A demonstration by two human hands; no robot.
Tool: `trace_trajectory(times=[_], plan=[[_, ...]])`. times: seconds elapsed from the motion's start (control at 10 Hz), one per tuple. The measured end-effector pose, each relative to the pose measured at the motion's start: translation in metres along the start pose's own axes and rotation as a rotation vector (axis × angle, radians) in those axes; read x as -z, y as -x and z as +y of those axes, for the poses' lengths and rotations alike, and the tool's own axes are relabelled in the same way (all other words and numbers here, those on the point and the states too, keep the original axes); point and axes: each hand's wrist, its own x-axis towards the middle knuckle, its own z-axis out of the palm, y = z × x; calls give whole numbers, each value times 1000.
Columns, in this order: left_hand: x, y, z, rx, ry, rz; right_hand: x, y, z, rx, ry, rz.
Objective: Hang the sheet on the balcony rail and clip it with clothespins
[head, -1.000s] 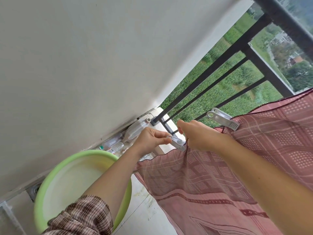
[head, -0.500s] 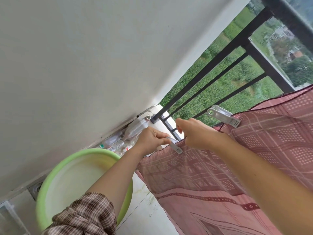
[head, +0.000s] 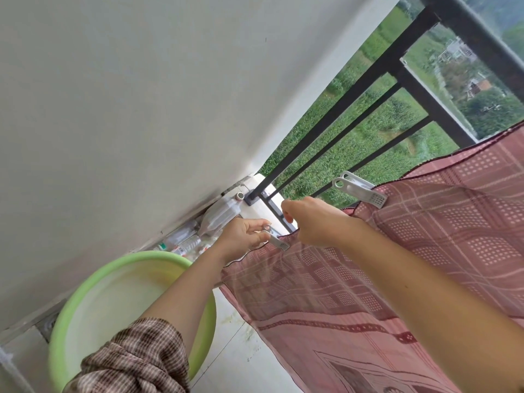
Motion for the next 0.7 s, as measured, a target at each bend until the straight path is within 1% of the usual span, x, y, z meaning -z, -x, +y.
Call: trace_trajectory(times=[0.1,0.3,0.4,0.5,0.6,0.7], plan=[[-2,0,1,22,0,-40,-1,-1,0,-3,31,1],[-13,2,4,91,22,-61,-10,-4,-5,-34,99,-18],[-20,1,5,105,-36,-43,-12,-5,-7,-23,165,-13],[-24,3,7,119,-102,2,-11,-3,-10,-27,222,-12],[-24,3,7,123,-119,35,-5,7,-16,39,216,40],[-23,6,9,129,-144,135,-5,21,-18,107,123,139]])
